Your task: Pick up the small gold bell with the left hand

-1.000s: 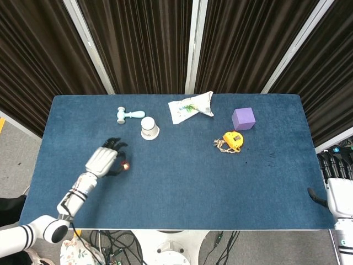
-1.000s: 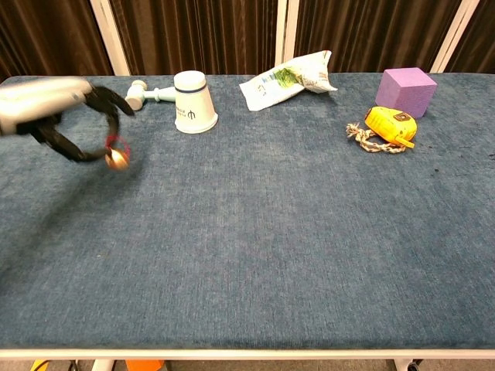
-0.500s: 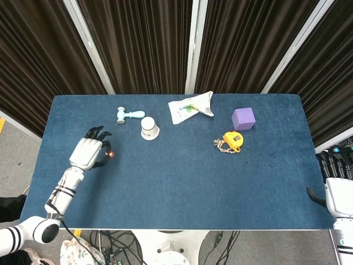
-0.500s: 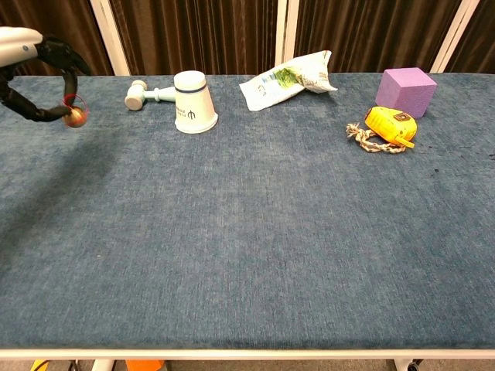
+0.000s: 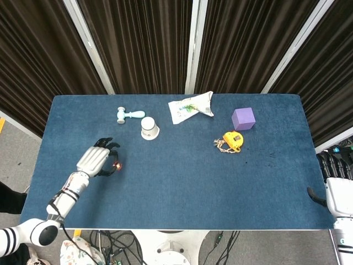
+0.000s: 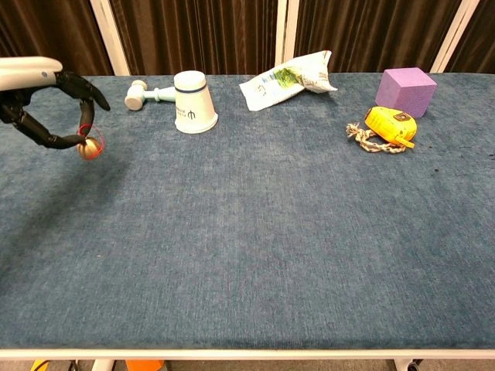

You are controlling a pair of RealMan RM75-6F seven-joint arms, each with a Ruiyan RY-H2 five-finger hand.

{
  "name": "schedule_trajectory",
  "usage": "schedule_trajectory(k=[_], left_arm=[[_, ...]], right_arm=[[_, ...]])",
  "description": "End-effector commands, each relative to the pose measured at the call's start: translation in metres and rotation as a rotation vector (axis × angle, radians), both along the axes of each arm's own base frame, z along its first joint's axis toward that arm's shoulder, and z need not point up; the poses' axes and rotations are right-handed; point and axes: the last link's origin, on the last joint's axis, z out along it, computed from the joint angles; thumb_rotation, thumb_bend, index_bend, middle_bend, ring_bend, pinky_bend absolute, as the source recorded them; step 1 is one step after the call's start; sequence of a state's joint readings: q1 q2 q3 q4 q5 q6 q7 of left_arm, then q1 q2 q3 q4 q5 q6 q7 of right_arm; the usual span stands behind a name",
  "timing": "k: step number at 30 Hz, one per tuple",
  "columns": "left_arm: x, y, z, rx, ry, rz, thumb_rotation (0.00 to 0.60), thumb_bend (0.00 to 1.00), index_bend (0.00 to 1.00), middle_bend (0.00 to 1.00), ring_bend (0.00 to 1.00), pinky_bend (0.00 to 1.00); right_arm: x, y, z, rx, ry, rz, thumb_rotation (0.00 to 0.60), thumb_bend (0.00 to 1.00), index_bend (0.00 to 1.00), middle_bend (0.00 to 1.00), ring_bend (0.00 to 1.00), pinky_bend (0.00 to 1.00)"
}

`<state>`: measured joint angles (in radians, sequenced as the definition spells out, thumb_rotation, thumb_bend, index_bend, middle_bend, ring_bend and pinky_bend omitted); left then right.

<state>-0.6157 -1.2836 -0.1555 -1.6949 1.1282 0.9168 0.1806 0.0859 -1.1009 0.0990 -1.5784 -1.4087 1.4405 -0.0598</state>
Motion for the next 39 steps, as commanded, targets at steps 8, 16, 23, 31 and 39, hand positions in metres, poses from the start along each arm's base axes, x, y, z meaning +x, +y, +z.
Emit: schedule_trajectory(k=[8, 16, 23, 31, 39], left_arm=[[0.003, 0.002, -0.001, 0.031, -0.001, 0.015, 0.600, 0.40, 0.63, 0.17, 0.02, 0.06], [0.004, 0.006, 0.006, 0.025, -0.032, -0.032, 0.600, 0.40, 0.63, 0.17, 0.02, 0.09], [-0.002, 0.005, 0.005, 0.046, 0.054, -0.048, 0.600, 0.41, 0.63, 0.17, 0.02, 0.06], [-0.007, 0.010, -0.005, 0.098, 0.047, -0.001, 0.600, 0.41, 0.64, 0.17, 0.02, 0.04], [-0.026, 0.025, -0.017, 0.097, 0.093, 0.073, 0.600, 0.41, 0.64, 0.17, 0.02, 0.04]], right_arm=[[-0.001, 0.001, 0.001, -0.004, -0.001, -0.001, 0.600, 0.16, 0.00, 0.00, 0.00, 0.00], [0.001, -0.001, -0.001, 0.002, -0.001, 0.002, 0.600, 0.16, 0.00, 0.00, 0.00, 0.00], [-0.001, 0.000, 0.001, 0.000, 0.001, -0.006, 0.600, 0.16, 0.00, 0.00, 0.00, 0.00], [0.000, 0.000, 0.000, 0.002, 0.002, -0.004, 0.600, 0.16, 0.00, 0.00, 0.00, 0.00], [-0.001, 0.000, -0.001, 0.007, 0.000, -0.007, 0.600, 0.16, 0.00, 0.00, 0.00, 0.00]])
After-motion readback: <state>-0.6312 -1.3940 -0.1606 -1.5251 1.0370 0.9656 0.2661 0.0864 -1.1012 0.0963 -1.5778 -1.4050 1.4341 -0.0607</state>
